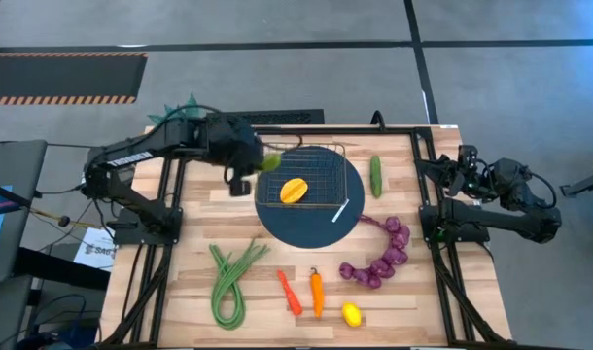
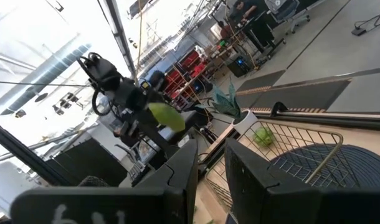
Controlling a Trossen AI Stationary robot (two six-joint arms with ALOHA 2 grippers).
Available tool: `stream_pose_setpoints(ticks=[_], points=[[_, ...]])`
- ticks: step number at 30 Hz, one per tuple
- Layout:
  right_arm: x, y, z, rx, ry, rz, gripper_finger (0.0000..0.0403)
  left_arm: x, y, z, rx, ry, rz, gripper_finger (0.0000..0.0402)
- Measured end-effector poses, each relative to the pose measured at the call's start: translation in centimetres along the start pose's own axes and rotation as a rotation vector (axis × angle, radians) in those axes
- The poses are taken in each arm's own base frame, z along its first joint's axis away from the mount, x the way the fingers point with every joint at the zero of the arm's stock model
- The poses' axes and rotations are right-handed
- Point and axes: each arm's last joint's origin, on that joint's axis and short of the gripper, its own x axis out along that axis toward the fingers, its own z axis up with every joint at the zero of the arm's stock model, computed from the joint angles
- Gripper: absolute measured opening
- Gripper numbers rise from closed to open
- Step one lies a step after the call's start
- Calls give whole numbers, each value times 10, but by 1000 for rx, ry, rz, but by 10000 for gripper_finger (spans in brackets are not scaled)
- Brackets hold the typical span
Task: Build produce basket
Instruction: Put the left green cucumber into the wire basket
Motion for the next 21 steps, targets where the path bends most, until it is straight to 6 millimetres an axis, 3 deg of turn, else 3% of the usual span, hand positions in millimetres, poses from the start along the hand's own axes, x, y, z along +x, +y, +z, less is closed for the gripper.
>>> stream_pose_setpoints(ticks=[2,5,14,21], points=[[0,0,0,0,0,0,102,2,2,3,5,-27,31,56],[0,0,0,-2,0,0,102,21,2,10,16,-7,32,56],[0,0,0,-8,4,6,102,126,-6,14,103,242,-63,56],[0,-1,-1,-18,22,2,102,178,-9,6,91,368,-100,56]])
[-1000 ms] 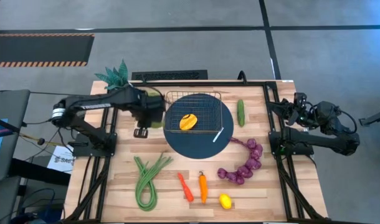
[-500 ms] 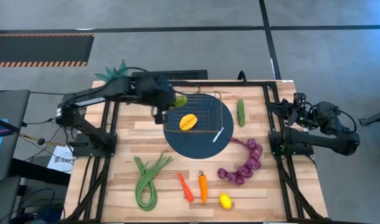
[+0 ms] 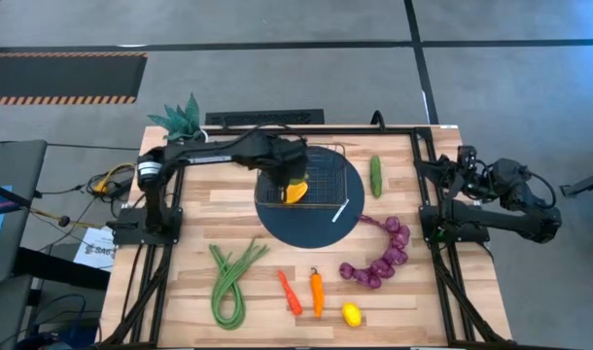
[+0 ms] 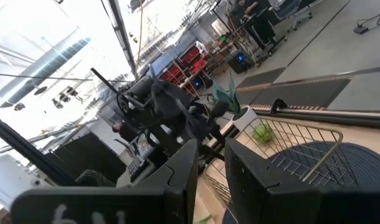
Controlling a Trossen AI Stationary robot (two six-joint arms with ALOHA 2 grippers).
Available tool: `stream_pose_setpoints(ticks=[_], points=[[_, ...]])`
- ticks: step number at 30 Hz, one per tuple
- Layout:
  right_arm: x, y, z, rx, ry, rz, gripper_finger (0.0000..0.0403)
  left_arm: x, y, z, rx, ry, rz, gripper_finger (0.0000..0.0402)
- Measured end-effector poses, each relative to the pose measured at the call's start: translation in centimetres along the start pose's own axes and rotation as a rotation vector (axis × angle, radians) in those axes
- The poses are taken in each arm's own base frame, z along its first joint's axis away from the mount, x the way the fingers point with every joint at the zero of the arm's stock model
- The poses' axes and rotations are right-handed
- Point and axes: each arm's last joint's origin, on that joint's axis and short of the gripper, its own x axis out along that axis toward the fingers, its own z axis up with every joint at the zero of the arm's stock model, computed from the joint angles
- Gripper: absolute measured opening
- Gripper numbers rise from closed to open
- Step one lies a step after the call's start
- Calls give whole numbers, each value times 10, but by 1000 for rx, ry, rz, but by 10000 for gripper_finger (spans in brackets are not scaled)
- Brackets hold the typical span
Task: Build produce basket
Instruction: Put the left green cucumber into the wire basket
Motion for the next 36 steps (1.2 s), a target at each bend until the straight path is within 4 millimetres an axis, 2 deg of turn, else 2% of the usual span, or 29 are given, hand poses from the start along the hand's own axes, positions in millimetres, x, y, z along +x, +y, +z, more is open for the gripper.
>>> stream_pose_setpoints(ticks=[10,21,27,36], points=[[0,-1,-2,-5,30,-8,102,17,6,0,-64,54,18,56],[0,-1,-2,-5,34,-5,102,50,10,3,-128,109,4,56],[0,-2,-3,-10,42,-11,102,57,13,4,-253,116,46,56],[0,-4,-5,-14,63,-30,102,54,24,9,-416,49,113,56]])
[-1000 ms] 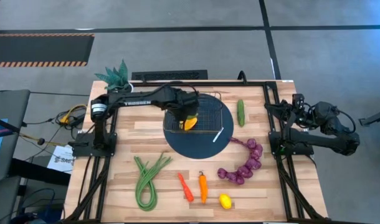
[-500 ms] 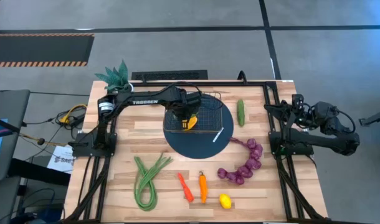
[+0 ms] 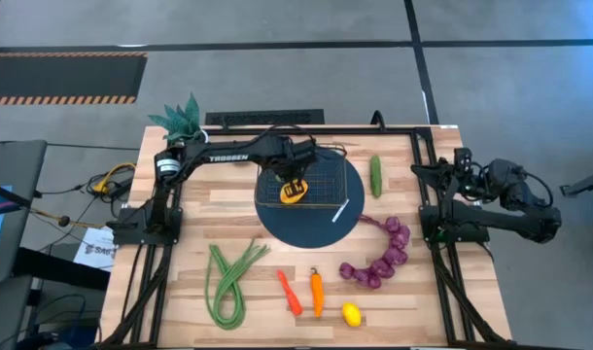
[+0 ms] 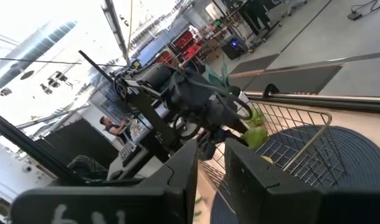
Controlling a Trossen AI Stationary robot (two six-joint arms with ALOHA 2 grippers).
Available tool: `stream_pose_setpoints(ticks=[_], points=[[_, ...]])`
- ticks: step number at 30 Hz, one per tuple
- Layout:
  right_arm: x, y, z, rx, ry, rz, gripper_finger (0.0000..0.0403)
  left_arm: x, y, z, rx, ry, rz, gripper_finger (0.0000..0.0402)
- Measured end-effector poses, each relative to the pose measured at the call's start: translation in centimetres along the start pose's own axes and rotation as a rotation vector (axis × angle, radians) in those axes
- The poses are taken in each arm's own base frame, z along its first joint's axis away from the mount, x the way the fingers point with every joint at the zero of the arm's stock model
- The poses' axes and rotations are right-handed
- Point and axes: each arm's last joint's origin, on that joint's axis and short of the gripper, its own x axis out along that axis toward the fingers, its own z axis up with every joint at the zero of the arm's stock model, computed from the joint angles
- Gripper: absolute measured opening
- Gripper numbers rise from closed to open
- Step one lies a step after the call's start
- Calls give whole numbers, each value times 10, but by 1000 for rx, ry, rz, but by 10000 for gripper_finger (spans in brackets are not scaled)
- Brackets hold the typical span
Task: Build produce basket
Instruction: Put the left green cucumber into the wire basket
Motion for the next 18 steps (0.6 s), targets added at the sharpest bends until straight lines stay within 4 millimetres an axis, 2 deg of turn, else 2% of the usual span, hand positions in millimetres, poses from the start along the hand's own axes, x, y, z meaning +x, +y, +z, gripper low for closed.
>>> stream_pose_setpoints(ticks=[10,18], points=[[0,0,0,-13,-1,0,102,2,7,-1,-96,15,-32,56],[0,0,0,-16,11,13,102,4,7,-2,-100,23,-53,56]])
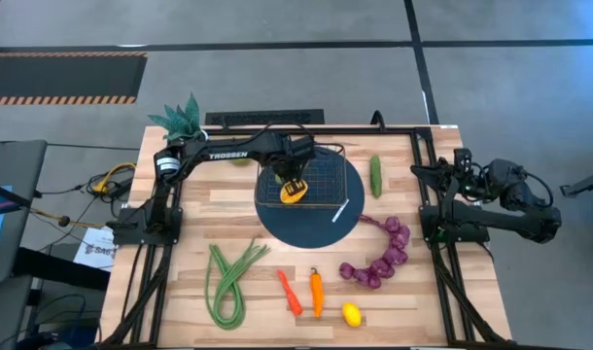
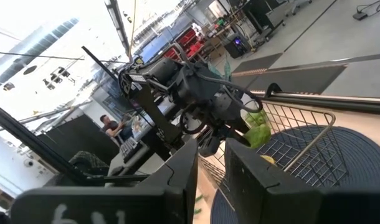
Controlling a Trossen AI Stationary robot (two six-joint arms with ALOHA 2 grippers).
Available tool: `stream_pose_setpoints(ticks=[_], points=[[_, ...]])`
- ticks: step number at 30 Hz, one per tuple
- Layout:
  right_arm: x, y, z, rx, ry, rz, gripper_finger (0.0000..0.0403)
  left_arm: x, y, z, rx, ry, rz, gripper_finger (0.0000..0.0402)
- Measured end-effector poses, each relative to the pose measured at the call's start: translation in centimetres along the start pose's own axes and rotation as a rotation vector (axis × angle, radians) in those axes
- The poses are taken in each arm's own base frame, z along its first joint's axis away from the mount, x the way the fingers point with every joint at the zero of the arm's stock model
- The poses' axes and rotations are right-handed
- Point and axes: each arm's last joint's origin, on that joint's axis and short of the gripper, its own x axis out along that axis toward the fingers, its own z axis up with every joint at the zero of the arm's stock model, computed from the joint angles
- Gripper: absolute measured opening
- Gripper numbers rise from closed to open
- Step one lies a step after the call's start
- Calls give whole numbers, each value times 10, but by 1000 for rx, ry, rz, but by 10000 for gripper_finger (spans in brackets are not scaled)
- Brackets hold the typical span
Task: Build produce basket
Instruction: Put the left green cucumber into the wire basket, then put the green cucumber into the wire basket
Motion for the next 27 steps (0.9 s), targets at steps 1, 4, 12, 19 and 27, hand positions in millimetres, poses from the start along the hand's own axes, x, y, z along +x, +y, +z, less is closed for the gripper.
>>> stream_pose_setpoints(ticks=[1,4,12,19,27], points=[[0,0,0,0,0,0,102,1,0,-1,1,5,0,56],[0,0,0,-7,0,2,102,2,0,-4,5,34,4,56],[0,0,0,-8,1,5,102,2,1,-6,-12,64,-27,56],[0,1,0,-8,10,16,102,2,0,-6,-4,63,-42,129],[0,1,0,-8,16,23,102,2,0,-5,10,50,-48,178]])
